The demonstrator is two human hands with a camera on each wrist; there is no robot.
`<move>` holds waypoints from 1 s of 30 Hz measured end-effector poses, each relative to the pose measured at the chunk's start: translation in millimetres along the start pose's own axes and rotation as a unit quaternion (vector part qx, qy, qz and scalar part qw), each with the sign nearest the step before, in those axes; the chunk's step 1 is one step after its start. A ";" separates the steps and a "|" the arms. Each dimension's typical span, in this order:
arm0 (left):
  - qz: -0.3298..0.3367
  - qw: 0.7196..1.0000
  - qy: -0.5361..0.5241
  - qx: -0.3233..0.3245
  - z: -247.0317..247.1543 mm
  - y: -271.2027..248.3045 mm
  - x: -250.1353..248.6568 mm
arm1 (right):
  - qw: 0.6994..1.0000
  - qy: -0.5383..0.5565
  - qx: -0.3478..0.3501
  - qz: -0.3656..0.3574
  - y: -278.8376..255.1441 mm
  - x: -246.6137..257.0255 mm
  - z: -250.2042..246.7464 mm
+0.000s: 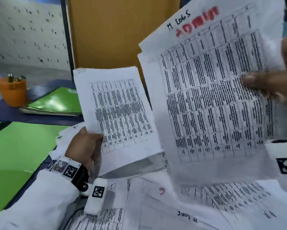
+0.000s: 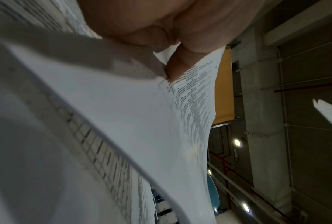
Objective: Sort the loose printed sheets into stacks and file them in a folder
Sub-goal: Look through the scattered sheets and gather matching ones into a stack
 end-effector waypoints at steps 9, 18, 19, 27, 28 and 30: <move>-0.007 0.987 0.014 0.162 36.6 -46.9 -13.4 | 0.975 0.166 -0.025 0.147 -78.1 172.5 159.6; 0.019 0.983 -0.015 0.183 52.1 -84.2 -35.0 | 0.928 0.312 -0.156 0.129 -79.7 182.1 196.3; 0.051 0.982 0.011 0.184 51.8 -87.5 -40.2 | 0.924 0.325 -0.173 0.104 -80.1 187.5 193.7; 0.215 0.966 0.116 0.088 34.0 -84.1 -61.6 | 0.935 0.290 -0.199 -0.041 -102.9 243.4 174.6; 0.219 0.967 0.107 0.079 32.2 -83.1 -61.8 | 0.937 0.294 -0.181 -0.043 -106.9 243.8 178.5; 0.215 0.970 0.077 0.082 31.6 -82.3 -62.4 | 0.943 0.298 -0.146 -0.038 -113.4 240.7 186.4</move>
Point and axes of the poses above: each hand's wrist, its own y-axis towards the middle knuckle, its own z-axis out of the palm, x = y × z, the point moved 6 cm from there along y, towards the middle knuckle
